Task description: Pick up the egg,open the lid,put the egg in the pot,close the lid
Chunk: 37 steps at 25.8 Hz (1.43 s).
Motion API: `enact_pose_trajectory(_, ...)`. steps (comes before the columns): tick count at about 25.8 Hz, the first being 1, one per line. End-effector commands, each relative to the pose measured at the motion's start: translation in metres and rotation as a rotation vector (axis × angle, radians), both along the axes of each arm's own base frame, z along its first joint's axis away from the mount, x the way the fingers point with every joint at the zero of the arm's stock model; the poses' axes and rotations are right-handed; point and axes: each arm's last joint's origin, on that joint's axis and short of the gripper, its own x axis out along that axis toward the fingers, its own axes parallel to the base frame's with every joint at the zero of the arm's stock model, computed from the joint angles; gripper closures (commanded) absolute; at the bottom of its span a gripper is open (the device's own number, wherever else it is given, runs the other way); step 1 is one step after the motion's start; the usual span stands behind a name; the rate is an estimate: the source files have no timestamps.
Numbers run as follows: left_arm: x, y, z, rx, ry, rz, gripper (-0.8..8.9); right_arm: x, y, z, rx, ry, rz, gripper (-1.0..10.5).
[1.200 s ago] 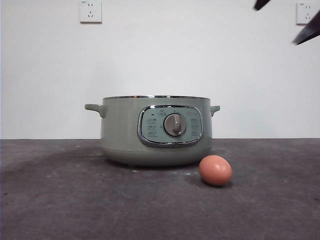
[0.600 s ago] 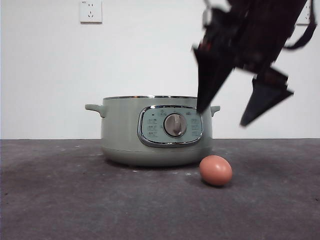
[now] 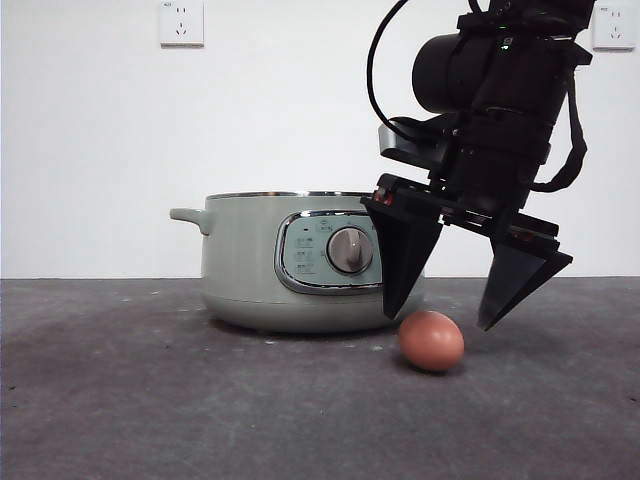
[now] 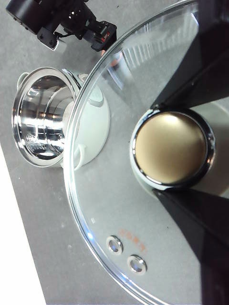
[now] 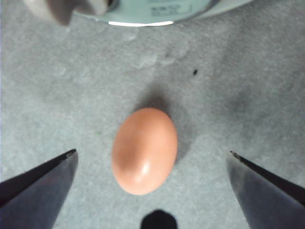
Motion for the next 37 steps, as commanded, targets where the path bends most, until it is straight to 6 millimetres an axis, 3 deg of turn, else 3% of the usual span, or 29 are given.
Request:
enact_pose_trajectory(1, -0.004, 0.001, 0.004, -0.017, -0.036, -0.002, 8.21, 0.0, 0.001, -0.006, -0.006, 0.021, -0.017, 5.2)
enact_pose_trajectory(14, -0.004, 0.001, 0.004, -0.011, -0.038, -0.006, 8.21, -0.009, 0.014, -0.01, -0.005, 0.05, -0.012, 5.5)
enact_pose_trajectory(22, -0.006, 0.001, 0.004, -0.011, -0.041, -0.007, 8.21, -0.008, 0.015, -0.023, -0.056, 0.08, -0.051, 7.6)
enact_pose_trajectory(31, -0.006, 0.001, 0.004, -0.011, -0.042, -0.007, 8.21, -0.005, 0.017, -0.023, -0.043, 0.051, -0.054, 7.7)
enact_pose_trajectory(33, -0.006, 0.001, 0.004, -0.011, -0.042, -0.008, 8.21, -0.005, 0.017, -0.023, -0.044, 0.05, -0.05, 8.9)
enact_pose_trajectory(37, -0.006, 0.001, 0.004, -0.011, -0.042, -0.007, 8.21, -0.005, 0.017, -0.023, -0.045, 0.05, -0.046, 9.2)
